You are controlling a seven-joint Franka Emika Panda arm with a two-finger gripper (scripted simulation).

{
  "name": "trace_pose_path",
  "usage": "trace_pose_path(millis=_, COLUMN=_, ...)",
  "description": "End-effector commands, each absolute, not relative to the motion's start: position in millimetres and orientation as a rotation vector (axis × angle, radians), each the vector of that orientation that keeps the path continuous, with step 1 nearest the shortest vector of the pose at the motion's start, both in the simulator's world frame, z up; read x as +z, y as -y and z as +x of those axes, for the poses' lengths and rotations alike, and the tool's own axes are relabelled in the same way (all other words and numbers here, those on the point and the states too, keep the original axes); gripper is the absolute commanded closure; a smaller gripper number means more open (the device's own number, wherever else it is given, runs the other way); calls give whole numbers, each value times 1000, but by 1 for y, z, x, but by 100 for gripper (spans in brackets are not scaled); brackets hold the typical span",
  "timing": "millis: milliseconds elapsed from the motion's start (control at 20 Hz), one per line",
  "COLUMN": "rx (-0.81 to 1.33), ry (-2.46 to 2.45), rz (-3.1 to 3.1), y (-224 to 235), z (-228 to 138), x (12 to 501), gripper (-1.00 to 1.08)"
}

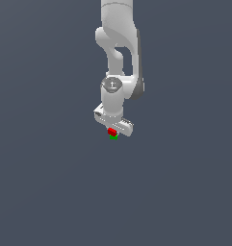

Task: Stack the red cube on top of the green cube.

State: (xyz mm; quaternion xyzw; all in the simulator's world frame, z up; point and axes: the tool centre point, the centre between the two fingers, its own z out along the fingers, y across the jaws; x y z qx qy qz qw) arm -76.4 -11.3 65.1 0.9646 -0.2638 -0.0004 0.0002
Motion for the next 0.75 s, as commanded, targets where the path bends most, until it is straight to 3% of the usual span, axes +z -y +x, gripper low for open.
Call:
trace_pose_path(millis=0, rx=1, ry=829, rz=3030, y=10, z=-80, x=63, gripper=108)
trace_pose_path(millis=200, rx=1, ry=829, rz=3030, y=9, z=-80, x=62, gripper=108)
trace_pose_path(millis=250, rx=1, ry=829, rz=3030, y=9, z=-80, x=62, gripper=-92)
trace_pose_path(millis=700, rx=1, ry=829, rz=3030, y=9, z=-80, x=62, gripper=-92)
